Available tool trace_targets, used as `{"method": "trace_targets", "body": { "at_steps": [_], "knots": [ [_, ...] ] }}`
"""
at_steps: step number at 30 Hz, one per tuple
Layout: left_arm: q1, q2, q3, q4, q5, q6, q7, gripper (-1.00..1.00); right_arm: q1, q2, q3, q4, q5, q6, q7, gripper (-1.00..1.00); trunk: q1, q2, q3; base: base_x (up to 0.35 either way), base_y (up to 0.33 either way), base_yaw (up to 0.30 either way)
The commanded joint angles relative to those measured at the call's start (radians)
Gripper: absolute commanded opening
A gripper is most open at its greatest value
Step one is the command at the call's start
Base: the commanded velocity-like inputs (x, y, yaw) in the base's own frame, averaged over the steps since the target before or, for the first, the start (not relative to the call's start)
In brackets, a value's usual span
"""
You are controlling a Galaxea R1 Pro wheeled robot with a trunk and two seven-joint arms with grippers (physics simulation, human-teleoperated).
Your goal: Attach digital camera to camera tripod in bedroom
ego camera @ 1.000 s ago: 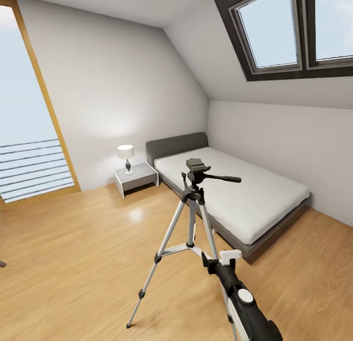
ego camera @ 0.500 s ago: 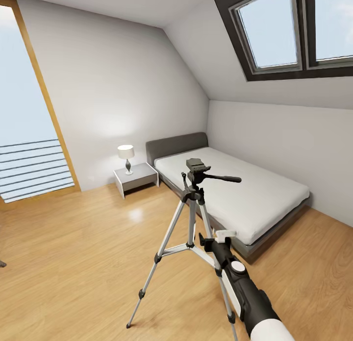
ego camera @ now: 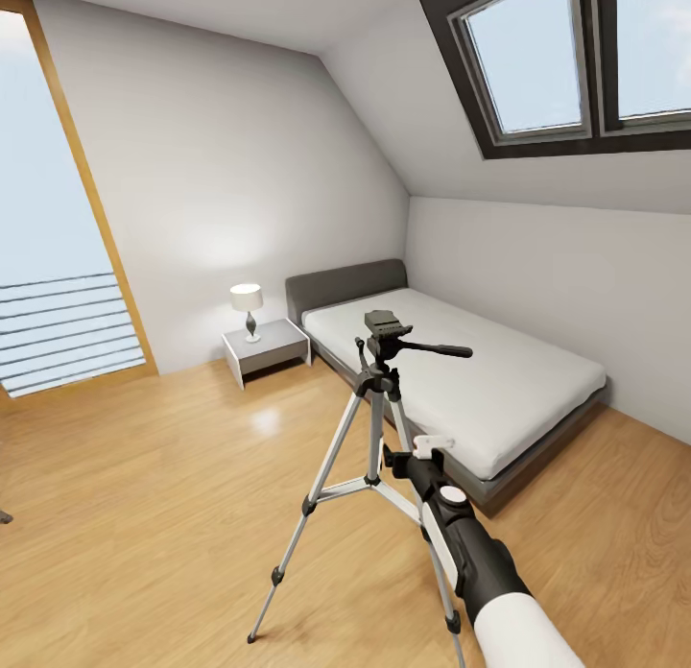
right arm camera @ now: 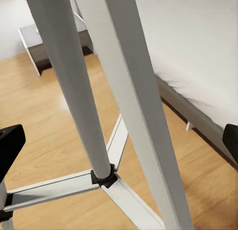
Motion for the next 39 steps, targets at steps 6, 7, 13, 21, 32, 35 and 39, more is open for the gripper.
{"method": "trace_targets", "body": {
  "at_steps": [6, 7, 13, 21, 32, 35, 39],
  "knots": [
    [-0.001, -0.001, -0.009, 0.010, 0.002, -0.004, 0.006, -1.00, -0.003, 0.000, -0.001, -0.002, 0.008, 0.015, -0.005, 1.00, 0.001, -0.002, -0.002, 0.000, 0.000, 0.000],
    [-0.001, -0.001, -0.010, 0.010, 0.002, -0.004, 0.006, -1.00, -0.003, 0.000, -0.001, -0.002, 0.008, 0.015, -0.005, 1.00, 0.001, -0.002, -0.002, 0.000, 0.000, 0.000],
    [-0.001, -0.001, -0.010, 0.011, 0.002, -0.005, 0.006, -1.00, -0.003, -0.008, 0.002, -0.008, 0.009, 0.011, 0.000, 1.00, 0.001, -0.002, -0.002, 0.000, 0.000, 0.000],
    [-0.001, -0.001, -0.009, 0.011, 0.002, -0.004, 0.006, -1.00, -0.003, -0.015, 0.002, -0.015, 0.010, 0.010, 0.001, 1.00, 0.001, -0.002, -0.002, 0.021, 0.000, 0.000],
    [-0.001, -0.001, -0.009, 0.011, 0.002, -0.006, 0.006, -1.00, -0.003, -0.016, 0.004, -0.015, 0.010, 0.010, 0.000, 1.00, 0.001, -0.002, -0.002, 0.246, 0.000, 0.000],
    [-0.001, -0.001, -0.009, 0.011, 0.002, -0.007, 0.006, -1.00, -0.003, -0.015, 0.004, -0.015, 0.010, 0.010, 0.001, 1.00, 0.001, -0.002, -0.002, 0.038, 0.000, 0.000],
    [-0.001, -0.001, -0.009, 0.011, 0.002, -0.008, 0.006, -1.00, -0.003, -0.015, 0.004, -0.015, 0.010, 0.010, 0.001, 1.00, 0.001, -0.002, -0.002, 0.009, 0.000, 0.000]
  ]
}}
